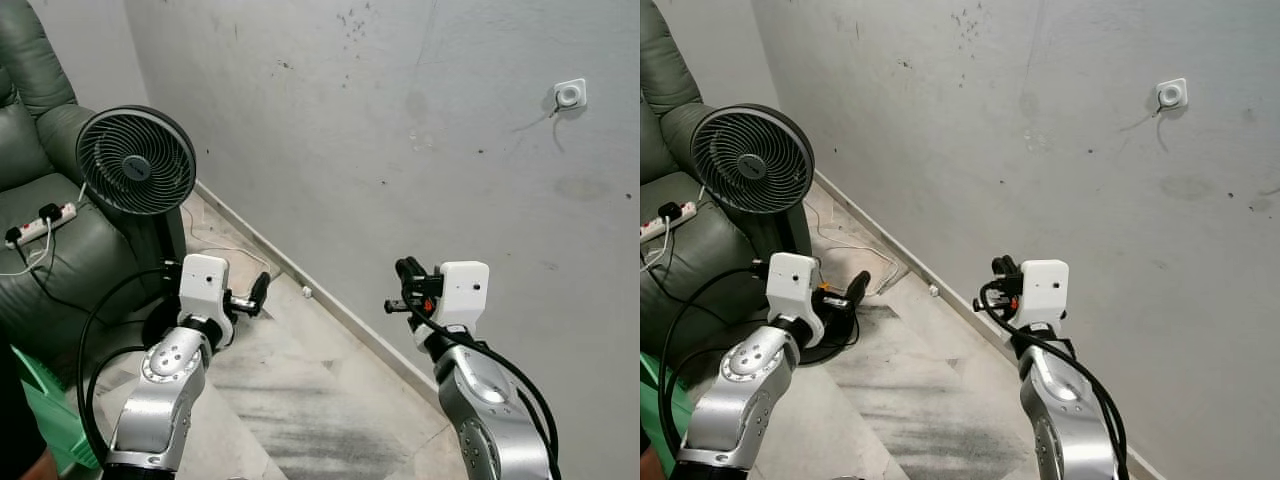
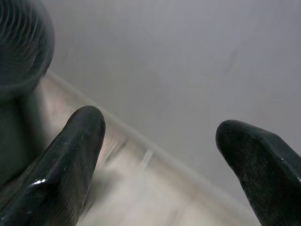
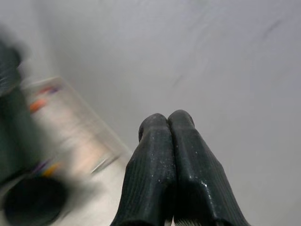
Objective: Hang keys on a hook
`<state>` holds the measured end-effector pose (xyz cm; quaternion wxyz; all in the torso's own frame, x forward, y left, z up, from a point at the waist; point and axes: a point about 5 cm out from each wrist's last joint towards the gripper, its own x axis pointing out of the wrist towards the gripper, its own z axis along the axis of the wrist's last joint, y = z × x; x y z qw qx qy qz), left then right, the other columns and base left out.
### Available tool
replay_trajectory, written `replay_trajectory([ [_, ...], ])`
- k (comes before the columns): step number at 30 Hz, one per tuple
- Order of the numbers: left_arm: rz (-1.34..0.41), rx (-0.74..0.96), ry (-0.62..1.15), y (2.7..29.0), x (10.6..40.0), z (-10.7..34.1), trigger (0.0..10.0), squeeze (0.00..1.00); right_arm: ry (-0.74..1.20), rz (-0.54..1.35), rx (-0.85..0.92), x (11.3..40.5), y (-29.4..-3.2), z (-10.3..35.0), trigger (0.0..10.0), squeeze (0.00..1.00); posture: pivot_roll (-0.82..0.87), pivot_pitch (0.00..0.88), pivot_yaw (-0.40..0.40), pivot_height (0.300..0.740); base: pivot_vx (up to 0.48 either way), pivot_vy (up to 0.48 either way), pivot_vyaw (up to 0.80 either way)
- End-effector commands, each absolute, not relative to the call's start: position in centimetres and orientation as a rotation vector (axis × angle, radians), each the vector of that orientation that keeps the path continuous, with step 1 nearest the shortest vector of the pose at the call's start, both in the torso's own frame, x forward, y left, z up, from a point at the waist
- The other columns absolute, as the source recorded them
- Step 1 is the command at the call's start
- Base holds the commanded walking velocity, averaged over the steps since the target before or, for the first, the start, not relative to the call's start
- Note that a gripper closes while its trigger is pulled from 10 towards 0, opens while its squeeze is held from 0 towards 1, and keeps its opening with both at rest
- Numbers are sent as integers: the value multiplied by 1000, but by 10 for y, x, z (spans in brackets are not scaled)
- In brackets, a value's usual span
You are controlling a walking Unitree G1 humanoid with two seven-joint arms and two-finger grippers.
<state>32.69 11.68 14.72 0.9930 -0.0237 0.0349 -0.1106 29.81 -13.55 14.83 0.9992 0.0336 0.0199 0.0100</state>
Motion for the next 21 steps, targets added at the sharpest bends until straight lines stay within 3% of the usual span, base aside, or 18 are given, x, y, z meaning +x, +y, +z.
replay_trajectory([
  [1, -264, -40, -7, 102, 329, 162, 10000, 0, 51, -10, 93, 296, -139, 149, 10000, 0, 15, 0, -139, 740, 0, 0, 0],
  [14, -238, 9, -41, 110, 327, 152, 10000, 0, 89, 36, 80, 290, -140, 139, 10000, 0, 23, 0, -145, 740, 0, 0, 0],
  [17, -252, 0, -26, 113, 321, 145, 10000, 0, 46, -39, -158, 284, -149, 134, 10000, 0, 21, 0, -143, 740, 0, 0, 0],
  [21, -261, 7, -18, 114, 317, 140, 10000, 0, 94, 23, -19, 274, -150, 131, 10000, 0, 16, 0, -140, 740, 0, 0, 0],
])
